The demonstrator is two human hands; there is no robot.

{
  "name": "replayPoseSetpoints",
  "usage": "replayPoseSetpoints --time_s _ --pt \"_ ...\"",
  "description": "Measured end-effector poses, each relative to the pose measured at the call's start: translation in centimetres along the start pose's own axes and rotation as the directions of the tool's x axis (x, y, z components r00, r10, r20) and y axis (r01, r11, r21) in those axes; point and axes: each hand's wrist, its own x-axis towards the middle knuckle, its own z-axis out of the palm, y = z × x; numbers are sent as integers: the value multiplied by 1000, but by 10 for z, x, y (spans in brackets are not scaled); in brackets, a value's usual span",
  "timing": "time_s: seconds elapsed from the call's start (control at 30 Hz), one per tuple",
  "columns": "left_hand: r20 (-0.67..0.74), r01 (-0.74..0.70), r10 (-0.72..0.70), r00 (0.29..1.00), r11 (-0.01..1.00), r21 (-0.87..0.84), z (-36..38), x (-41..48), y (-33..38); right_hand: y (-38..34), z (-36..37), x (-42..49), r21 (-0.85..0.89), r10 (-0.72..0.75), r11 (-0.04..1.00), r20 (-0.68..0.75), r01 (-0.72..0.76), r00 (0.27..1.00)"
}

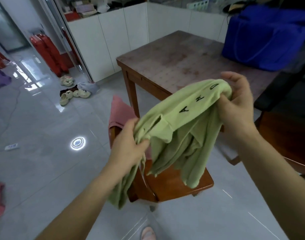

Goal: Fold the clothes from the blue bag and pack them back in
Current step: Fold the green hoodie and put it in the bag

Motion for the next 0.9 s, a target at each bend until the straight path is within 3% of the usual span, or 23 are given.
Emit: replayPoseSetpoints --time_s 0.1,0.2,0.27,0.33,0.4,0.47,0.53,0.6,0.7,0.77,0.83,0.9 --pt "-152 -157 133 979 976 -154 -2 22 54 -3 -55 -4 -82 -40 996 19 41 999" --pt "-189 -353 316 930 911 -212 7 43 111 7 -115 -11 -212 -28 974 213 74 977" --pt "-142 -477 457 878 858 -187 21 51 149 15 -153 -13 -299 92 953 426 44 900" --pt "-25 -575 579 815 802 -161 42 50 183 16 -183 -16 -298 170 954 532 -4 829" --pt "126 -638 651 749 759 -130 69 42 212 11 -204 -14 -203 93 979 463 2 882" --pt "225 -668 677 701 733 -126 94 30 233 3 -217 -2 -197 -37 974 341 110 939" --pt "248 -684 700 670 712 -162 112 20 249 -1 -222 8 -211 -118 955 377 209 919" --pt "260 -694 714 651 698 -177 120 13 261 0 -224 12 -139 -94 974 471 179 877" --pt "221 -696 725 652 688 -206 128 6 269 0 -228 12 50 -44 999 545 20 837" --pt "156 -683 720 676 692 -234 136 3 268 -1 -230 8 99 -72 995 530 23 845" --pt "25 -630 660 751 728 -271 148 0 263 1 -232 4 88 -106 993 446 74 889" --pt "-155 -501 476 865 809 -308 161 -3 258 1 -236 2 -2 -173 983 330 184 928"
